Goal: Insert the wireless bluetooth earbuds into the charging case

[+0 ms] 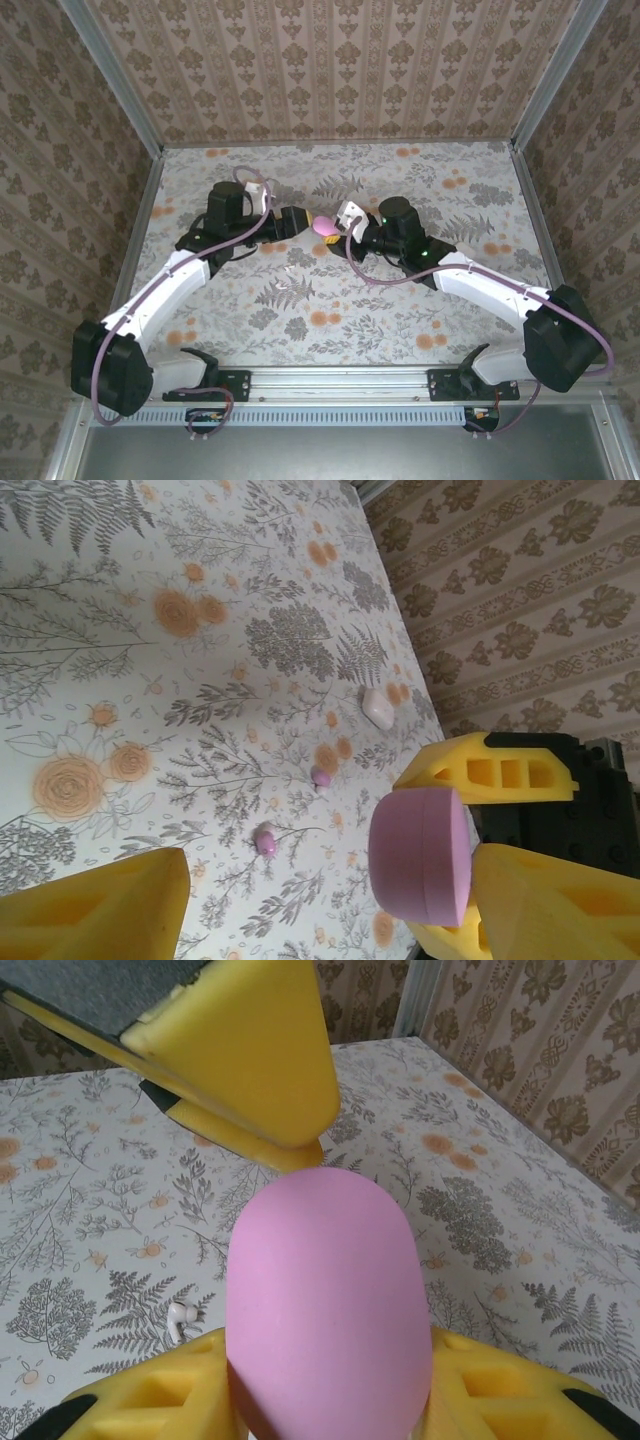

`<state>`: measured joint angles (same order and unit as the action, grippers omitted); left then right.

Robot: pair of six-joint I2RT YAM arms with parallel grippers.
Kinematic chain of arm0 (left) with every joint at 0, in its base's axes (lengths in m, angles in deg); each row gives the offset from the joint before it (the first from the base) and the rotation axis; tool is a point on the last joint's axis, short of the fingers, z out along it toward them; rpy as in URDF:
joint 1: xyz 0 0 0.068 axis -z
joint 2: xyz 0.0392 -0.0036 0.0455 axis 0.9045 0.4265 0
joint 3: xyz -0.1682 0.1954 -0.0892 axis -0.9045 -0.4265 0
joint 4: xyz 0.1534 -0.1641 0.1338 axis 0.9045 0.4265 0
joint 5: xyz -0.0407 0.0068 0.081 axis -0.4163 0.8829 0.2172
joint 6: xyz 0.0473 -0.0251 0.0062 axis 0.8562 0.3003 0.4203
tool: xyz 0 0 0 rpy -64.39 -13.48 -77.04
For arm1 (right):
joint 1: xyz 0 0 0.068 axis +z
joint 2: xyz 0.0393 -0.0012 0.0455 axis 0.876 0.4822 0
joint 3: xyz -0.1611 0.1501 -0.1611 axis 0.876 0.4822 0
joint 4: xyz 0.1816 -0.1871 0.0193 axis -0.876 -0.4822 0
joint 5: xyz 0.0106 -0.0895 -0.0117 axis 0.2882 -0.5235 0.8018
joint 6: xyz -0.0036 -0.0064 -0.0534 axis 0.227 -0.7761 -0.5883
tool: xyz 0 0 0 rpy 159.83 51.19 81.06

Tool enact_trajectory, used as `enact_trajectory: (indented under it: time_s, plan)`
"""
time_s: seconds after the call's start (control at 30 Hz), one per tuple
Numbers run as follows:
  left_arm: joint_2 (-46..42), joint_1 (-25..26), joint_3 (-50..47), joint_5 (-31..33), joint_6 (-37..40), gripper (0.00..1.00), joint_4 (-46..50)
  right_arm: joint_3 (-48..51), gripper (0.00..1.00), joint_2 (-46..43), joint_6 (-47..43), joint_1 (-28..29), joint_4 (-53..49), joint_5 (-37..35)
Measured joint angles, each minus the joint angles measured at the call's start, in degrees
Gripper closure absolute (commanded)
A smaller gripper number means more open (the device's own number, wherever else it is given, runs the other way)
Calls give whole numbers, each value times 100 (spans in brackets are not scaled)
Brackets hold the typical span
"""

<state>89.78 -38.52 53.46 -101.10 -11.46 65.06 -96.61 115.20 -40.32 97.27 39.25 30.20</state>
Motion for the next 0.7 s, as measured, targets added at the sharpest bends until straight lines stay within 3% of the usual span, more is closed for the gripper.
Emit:
enact_trajectory:
  time_s: [0.27,0.53,0.7]
  plan:
    - [232,225,61,-179,-398,41,-337,0,59,0,122,0,90,7]
    - [444,350,286,-310,-540,60,-407,-2,59,0,133,0,175,46]
    - [509,374,310,-369,-667,59,-463,-2,59,0,136,0,188,48]
